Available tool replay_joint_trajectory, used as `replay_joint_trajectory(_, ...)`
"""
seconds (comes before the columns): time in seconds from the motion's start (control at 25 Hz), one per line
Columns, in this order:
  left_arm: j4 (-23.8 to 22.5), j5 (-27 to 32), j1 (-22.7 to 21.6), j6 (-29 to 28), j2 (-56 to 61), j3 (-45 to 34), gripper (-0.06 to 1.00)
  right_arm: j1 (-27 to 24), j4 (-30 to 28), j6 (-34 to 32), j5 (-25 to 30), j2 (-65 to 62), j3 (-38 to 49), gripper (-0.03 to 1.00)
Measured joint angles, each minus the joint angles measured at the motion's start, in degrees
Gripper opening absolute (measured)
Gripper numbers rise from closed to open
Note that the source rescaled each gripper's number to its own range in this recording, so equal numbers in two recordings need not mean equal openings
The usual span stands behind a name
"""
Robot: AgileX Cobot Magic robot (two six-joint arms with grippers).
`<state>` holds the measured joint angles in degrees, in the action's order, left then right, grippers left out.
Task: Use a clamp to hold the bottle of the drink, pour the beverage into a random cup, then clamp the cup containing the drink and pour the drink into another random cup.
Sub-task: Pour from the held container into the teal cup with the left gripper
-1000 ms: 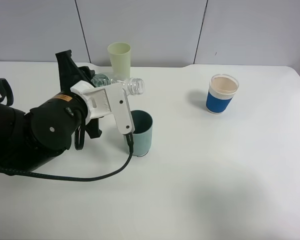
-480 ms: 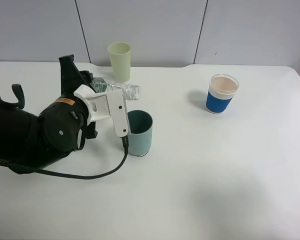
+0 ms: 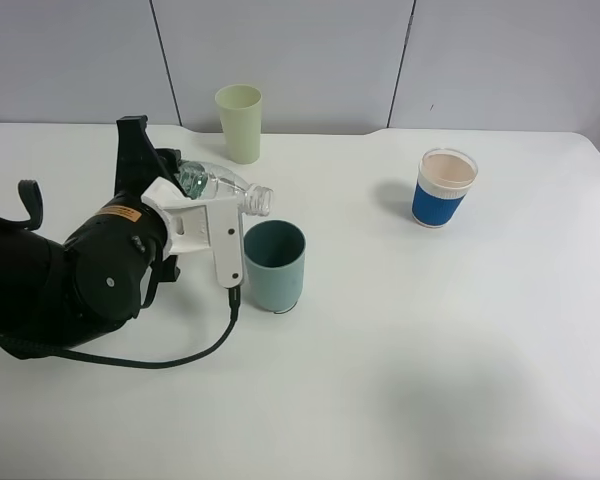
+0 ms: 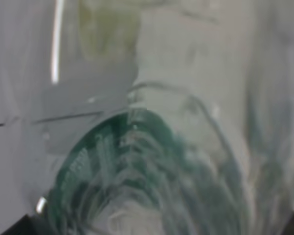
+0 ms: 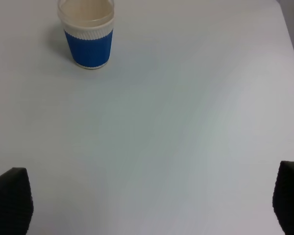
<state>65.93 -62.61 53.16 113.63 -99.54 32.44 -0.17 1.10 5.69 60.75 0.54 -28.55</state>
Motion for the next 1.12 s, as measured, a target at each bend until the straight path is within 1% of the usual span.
replay_joint_trajectory(0.32,-0.65,-0.32,0.00,3.64,0.00,0.00,0.10,0.00,0.00,0.00,0.00,0.00,0.00,1.00)
replay_joint_trajectory(0.92,-0.65,-3.48,0.00,3.95,0.00,0.00,0.10,0.00,0.00,0.00,0.00,0.00,0.00,1.00)
replay_joint_trajectory(1.12,-0.65,-4.60,0.00,5.70,0.00,0.00,0.10,0.00,0.00,0.00,0.00,0.00,0.00,1.00)
